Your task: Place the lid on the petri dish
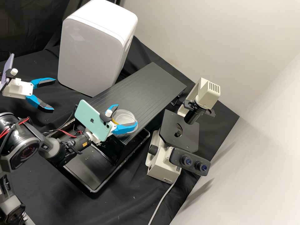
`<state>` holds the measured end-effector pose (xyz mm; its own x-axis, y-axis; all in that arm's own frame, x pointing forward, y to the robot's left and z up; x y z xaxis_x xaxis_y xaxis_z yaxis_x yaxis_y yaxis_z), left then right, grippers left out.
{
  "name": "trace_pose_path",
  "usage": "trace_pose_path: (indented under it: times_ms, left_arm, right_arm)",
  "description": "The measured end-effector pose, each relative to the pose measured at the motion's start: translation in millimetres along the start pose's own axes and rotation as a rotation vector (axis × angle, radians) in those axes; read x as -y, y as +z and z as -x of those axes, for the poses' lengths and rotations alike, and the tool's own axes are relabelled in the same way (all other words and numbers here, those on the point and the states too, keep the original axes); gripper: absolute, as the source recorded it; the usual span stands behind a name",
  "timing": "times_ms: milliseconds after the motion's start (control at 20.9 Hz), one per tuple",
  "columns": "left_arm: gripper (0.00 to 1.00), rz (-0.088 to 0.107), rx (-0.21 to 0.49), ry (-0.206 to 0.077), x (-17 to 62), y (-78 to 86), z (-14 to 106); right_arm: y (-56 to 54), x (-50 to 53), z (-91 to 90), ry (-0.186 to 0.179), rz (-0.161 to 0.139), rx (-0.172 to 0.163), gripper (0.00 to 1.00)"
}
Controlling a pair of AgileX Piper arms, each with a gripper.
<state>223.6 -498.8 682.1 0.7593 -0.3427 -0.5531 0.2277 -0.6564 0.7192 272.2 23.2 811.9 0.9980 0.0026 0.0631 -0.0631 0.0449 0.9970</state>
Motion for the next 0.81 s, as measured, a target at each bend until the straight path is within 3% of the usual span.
trace_pose_path:
  times_ms: [382, 812]
  left_arm:
    - [1.0, 0.0, 0.0, 0.001, -0.2, 0.0, -0.2]
    - [1.0, 0.002, -0.001, -0.006, 1.6, -0.4, -0.7]
  right_arm:
    - [7.4, 0.7, -1.3, -0.007, -0.023, 0.01, 0.0]
    - [16.4, -5.1, -2.1, 0.023, -0.029, 0.035, 0.0]
